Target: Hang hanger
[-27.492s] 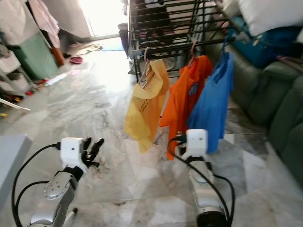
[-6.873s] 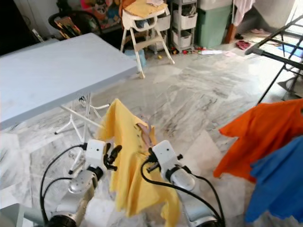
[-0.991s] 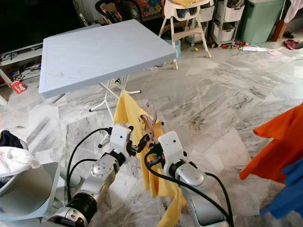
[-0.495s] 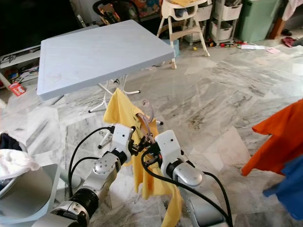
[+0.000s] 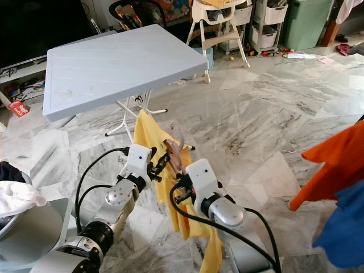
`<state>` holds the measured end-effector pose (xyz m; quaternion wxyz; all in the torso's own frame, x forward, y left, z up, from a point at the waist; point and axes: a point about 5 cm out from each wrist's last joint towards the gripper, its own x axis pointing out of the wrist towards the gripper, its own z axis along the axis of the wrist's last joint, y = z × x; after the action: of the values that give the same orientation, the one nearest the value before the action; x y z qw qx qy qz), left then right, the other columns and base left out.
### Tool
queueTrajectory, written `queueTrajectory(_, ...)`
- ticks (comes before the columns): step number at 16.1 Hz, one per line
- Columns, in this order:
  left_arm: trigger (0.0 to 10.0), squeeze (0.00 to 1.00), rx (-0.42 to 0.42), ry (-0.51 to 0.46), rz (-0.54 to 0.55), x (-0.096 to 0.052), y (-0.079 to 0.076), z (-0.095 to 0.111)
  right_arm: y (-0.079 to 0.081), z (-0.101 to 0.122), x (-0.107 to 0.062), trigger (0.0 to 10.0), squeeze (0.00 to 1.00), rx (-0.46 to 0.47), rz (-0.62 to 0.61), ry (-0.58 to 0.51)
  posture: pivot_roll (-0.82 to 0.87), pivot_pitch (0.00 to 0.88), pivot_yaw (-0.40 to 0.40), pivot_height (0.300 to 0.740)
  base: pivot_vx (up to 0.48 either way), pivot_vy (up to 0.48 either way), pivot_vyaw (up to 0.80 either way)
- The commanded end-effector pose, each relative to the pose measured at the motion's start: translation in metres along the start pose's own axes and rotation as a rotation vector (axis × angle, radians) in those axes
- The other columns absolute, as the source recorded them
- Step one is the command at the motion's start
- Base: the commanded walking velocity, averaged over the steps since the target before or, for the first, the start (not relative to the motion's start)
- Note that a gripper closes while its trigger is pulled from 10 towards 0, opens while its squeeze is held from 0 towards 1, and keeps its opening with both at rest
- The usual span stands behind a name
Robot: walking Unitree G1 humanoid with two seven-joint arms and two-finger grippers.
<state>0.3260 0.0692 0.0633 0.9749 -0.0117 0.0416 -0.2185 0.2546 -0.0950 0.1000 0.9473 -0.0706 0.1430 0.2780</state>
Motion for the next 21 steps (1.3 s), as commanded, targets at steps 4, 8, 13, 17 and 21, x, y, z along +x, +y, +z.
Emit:
queueTrajectory(4,0.0,0.00,0.006,-0.029,0.049,0.000,0.013,0.006,0.004,0.006,0.004,10.0,0.00,-0.052,0.018,-0.030,-0.20,0.000,0.142,0.740,0.000,0.000,0.00)
queueTrajectory(8,0.0,0.00,0.006,-0.045,0.071,0.000,0.017,0.009,0.002,0.004,0.005,10.0,0.00,-0.060,0.014,-0.023,-0.20,0.000,0.141,0.740,0.000,0.000,0.00)
queueTrajectory(13,0.0,0.00,0.057,-0.145,0.131,0.004,0.026,0.033,-0.007,-0.007,0.002,10.0,0.00,-0.102,-0.020,0.032,-0.20,0.000,0.140,0.740,0.000,0.000,0.00)
queueTrajectory(17,0.0,0.00,0.090,-0.153,0.258,0.001,0.052,0.044,-0.015,-0.019,-0.001,10.0,0.00,-0.196,-0.020,0.080,-0.19,0.000,0.134,0.740,0.000,0.000,0.00)
queueTrajectory(21,0.0,0.00,0.108,-0.105,0.321,-0.003,0.069,0.041,-0.023,-0.023,-0.008,10.0,0.00,-0.215,-0.023,0.071,-0.20,0.000,0.136,0.740,0.000,0.000,0.00)
